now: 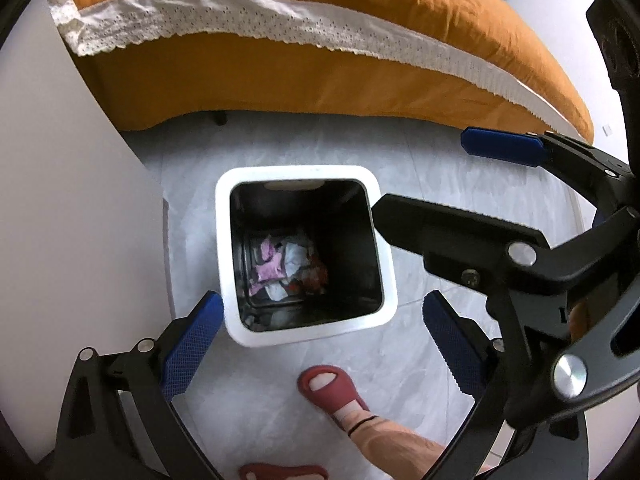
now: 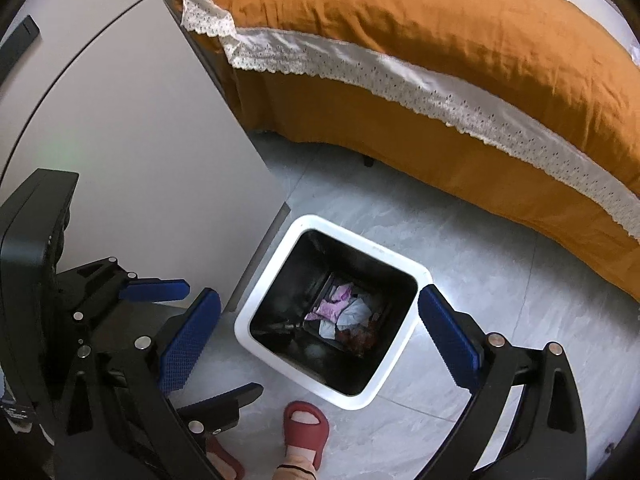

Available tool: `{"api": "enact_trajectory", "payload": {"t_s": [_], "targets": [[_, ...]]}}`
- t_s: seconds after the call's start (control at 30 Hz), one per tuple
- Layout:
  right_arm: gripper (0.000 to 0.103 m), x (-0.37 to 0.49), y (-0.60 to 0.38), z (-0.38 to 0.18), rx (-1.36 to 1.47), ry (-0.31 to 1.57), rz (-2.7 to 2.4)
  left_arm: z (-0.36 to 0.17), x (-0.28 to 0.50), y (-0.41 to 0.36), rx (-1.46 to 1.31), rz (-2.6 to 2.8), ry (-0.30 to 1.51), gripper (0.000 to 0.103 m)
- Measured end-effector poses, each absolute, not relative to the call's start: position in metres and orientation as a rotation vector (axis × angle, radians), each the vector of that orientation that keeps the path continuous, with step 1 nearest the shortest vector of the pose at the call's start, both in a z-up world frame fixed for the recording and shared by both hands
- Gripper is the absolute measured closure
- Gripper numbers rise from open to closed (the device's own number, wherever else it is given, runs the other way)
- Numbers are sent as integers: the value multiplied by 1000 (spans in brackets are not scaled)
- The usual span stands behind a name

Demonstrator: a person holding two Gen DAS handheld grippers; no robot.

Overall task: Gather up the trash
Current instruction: 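Return both open tools from the bin to the desk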

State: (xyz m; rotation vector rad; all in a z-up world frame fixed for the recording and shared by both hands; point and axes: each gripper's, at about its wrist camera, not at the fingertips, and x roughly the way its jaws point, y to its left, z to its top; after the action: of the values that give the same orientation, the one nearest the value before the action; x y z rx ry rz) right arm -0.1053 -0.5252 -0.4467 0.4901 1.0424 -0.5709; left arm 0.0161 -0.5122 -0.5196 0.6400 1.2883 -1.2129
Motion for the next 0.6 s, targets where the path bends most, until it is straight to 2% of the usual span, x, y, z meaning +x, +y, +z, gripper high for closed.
{"api": "enact_trajectory", "payload": {"t_s": [0.27,0.6], "targets": [[5,-103,-516,-407,459,1011,-565,-475,22,-502,625,-1191,1228,5],[5,-106,-485,-325,411,923,-559,-381,25,-472,585,-1130,1110,5]]}}
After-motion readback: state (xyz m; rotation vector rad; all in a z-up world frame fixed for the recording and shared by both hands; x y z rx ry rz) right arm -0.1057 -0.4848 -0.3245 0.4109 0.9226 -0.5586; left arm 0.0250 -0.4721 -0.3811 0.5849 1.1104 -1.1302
